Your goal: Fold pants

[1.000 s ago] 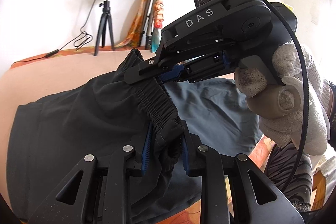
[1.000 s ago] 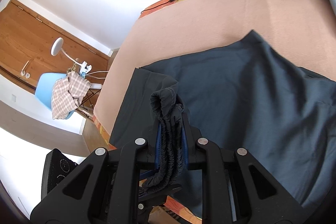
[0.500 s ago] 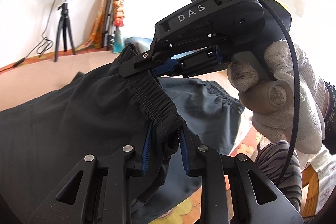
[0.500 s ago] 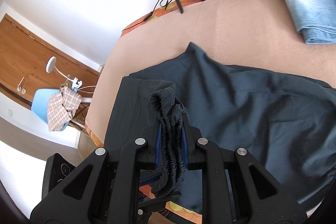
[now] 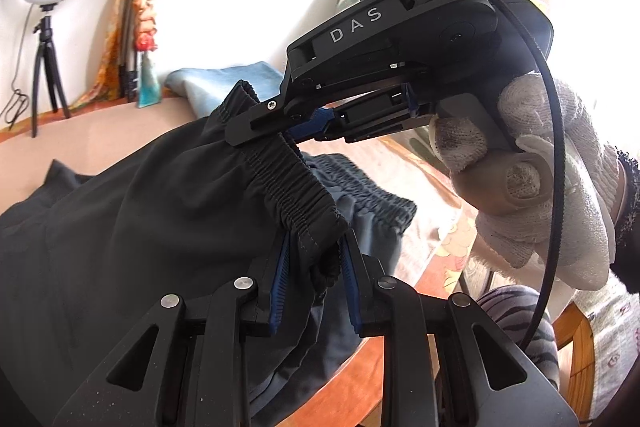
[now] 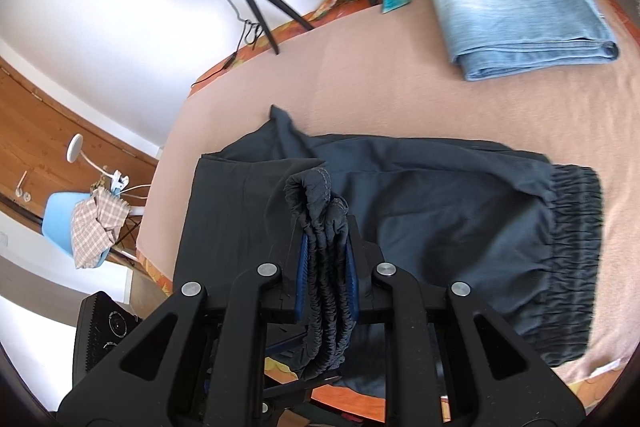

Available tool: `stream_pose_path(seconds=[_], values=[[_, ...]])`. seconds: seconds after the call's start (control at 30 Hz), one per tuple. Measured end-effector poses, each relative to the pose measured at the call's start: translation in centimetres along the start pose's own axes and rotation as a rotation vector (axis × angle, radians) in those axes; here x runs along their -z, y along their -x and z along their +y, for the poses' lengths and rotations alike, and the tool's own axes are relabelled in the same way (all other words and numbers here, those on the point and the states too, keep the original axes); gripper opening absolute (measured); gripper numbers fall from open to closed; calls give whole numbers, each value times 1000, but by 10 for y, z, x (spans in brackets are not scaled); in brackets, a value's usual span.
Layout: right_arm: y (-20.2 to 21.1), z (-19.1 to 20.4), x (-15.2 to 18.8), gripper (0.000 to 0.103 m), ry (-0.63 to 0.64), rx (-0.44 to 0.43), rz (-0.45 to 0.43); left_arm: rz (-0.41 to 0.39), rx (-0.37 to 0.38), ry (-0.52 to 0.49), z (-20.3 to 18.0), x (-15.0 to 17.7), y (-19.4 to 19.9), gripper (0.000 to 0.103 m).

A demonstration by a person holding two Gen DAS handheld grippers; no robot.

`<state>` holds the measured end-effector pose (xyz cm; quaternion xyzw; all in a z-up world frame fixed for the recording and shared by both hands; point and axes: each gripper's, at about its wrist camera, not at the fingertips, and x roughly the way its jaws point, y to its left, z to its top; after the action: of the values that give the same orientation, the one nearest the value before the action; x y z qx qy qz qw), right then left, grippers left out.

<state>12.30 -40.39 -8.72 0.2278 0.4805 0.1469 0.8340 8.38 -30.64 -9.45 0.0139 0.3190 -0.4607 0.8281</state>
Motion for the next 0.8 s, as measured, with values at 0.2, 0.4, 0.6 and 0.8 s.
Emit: stream_pose_path(seconds=[0.2,0.4,0.6,0.8], values=[[28,-30,0,17,-29,58,-27,13,50,-28,-25,-9,-27,23],[41,-59,2,17,-52,116,-41,44,83,-30,-39,-12,-53,23],[38,-86,-2,17,-82,153,-52,64,83,-15,-43,-12,-68,23],[26,-99,-6,17,-57,214,-48,93,89,27,-36,-6,-65,25]])
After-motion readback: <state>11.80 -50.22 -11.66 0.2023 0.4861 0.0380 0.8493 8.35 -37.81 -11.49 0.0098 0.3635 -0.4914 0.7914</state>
